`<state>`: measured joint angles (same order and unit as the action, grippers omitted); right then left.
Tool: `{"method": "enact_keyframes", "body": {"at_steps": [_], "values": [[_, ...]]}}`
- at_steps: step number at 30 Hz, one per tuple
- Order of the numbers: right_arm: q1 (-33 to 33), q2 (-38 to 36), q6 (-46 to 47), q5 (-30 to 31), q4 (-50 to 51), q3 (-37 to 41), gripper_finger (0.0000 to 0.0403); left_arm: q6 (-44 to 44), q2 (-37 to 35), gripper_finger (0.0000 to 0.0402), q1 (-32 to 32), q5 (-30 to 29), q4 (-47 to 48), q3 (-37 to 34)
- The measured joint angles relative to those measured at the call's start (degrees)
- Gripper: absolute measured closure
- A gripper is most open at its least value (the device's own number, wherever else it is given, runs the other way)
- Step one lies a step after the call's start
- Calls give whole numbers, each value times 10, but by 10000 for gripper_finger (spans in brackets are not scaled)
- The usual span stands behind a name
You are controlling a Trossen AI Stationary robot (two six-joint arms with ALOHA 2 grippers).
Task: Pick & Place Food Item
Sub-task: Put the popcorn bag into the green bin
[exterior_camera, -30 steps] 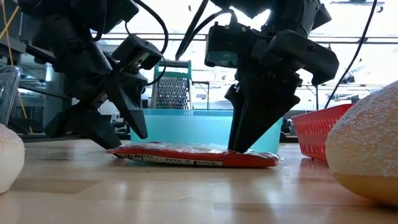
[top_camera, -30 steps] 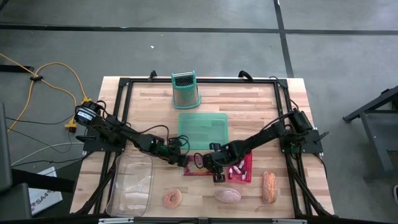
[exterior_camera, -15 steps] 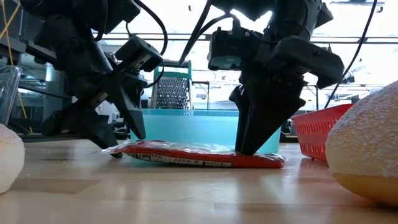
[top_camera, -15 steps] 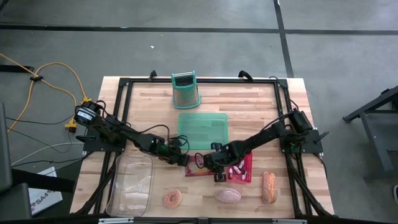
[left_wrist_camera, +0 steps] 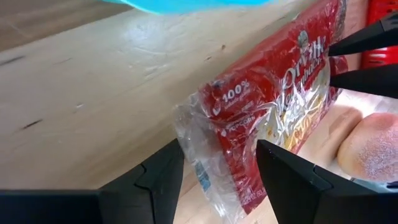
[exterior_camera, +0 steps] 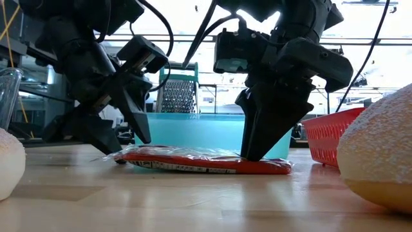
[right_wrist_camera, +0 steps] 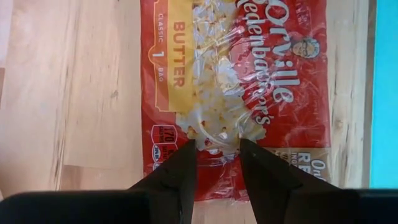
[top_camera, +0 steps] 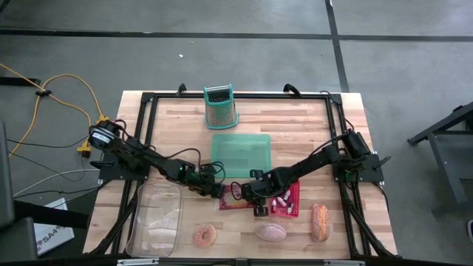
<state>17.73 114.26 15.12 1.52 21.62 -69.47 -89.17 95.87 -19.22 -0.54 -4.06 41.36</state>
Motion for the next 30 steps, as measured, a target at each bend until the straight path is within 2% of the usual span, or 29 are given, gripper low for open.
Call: {"method": "enact_keyframes", "body": {"at_steps": [9,20,30], "values": [[0,0,1,-4,-2,1,291,25,63,203,-1,19,-134,0],[0,0,1,-4,-2,1,291,43,63,207,-1,-6,-153,0],[0,0,1,-3,-1,1,291,52,63,281,-1,-13,-153,1]]}}
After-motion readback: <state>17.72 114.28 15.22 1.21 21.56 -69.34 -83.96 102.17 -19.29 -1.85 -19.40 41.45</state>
